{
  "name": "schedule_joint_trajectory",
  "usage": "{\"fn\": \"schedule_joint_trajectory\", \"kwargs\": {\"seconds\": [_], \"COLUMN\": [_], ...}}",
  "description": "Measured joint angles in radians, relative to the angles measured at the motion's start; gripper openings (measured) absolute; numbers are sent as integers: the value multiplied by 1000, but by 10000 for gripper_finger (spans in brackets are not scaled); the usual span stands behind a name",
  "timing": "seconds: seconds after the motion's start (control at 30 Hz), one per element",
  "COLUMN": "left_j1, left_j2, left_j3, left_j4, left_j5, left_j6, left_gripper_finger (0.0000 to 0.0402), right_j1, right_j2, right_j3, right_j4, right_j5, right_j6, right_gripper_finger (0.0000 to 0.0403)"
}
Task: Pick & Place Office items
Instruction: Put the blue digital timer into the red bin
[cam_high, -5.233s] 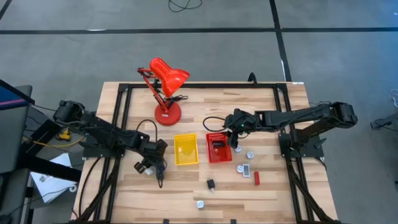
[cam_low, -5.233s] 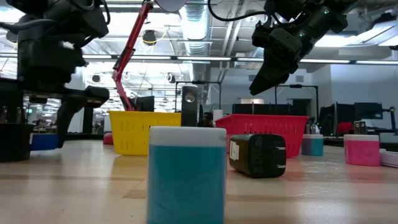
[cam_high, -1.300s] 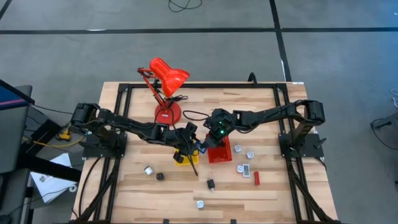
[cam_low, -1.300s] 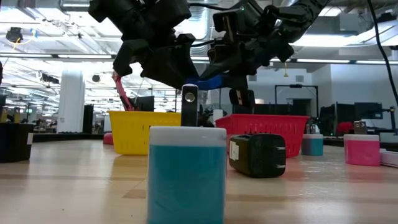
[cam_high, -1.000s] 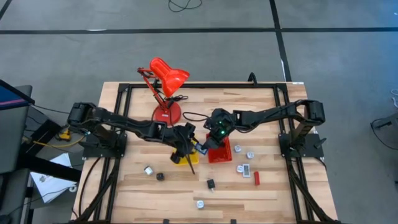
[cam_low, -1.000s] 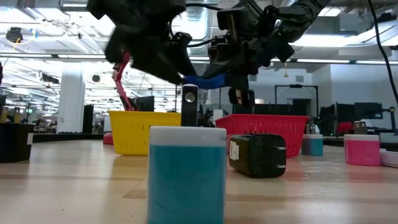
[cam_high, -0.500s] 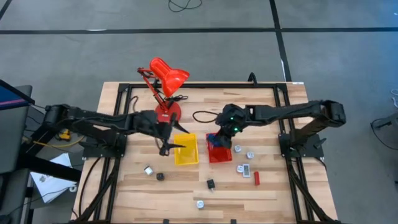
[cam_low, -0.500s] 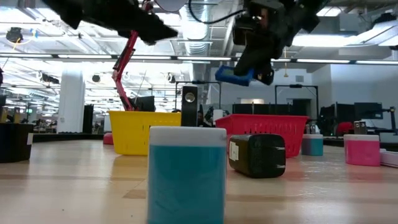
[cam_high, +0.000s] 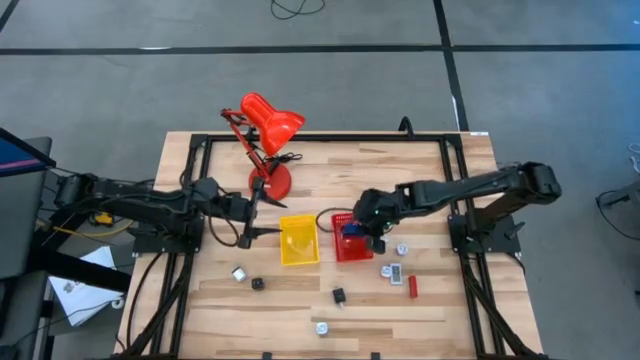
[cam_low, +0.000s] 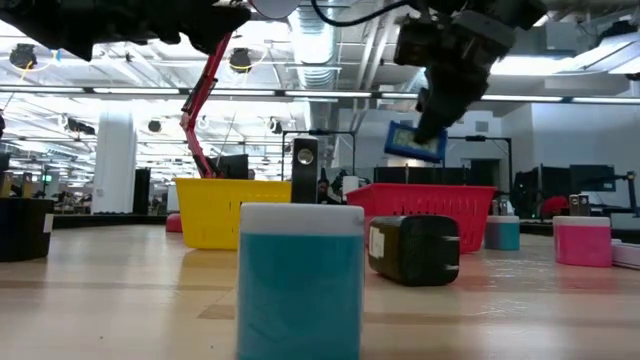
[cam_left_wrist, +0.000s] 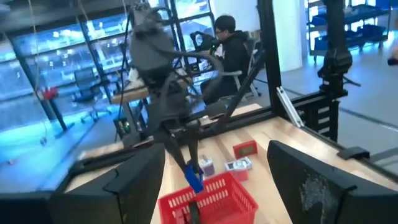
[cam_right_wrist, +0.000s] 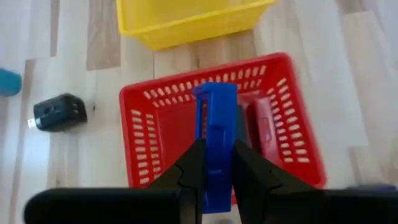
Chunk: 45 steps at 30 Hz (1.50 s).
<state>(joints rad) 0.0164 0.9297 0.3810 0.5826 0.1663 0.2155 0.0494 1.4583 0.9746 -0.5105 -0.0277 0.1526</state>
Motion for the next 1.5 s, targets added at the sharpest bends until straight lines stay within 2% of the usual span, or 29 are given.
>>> {"fn": "schedule_joint_trajectory", "kwargs": {"seconds": [0.17, 0.73, 1.5], "left_j1": [0, 0, 0], "left_j2": [10, 15, 15], "left_j3": [0, 0, 0], "left_j4": [0, 2, -25], "left_j5": [-2, -4, -4], "left_j6": [-19, -19, -19], "left_gripper_finger": [278, 278, 278], "right_j1": [37, 75, 75], "right_j2": [57, 229, 263], "right_j3": [1, 1, 1], "right_j4": [-12, 53, 92], "right_j5": [57, 116, 140], "right_j6": [1, -83, -83], "right_gripper_finger": [54, 54, 54]}}
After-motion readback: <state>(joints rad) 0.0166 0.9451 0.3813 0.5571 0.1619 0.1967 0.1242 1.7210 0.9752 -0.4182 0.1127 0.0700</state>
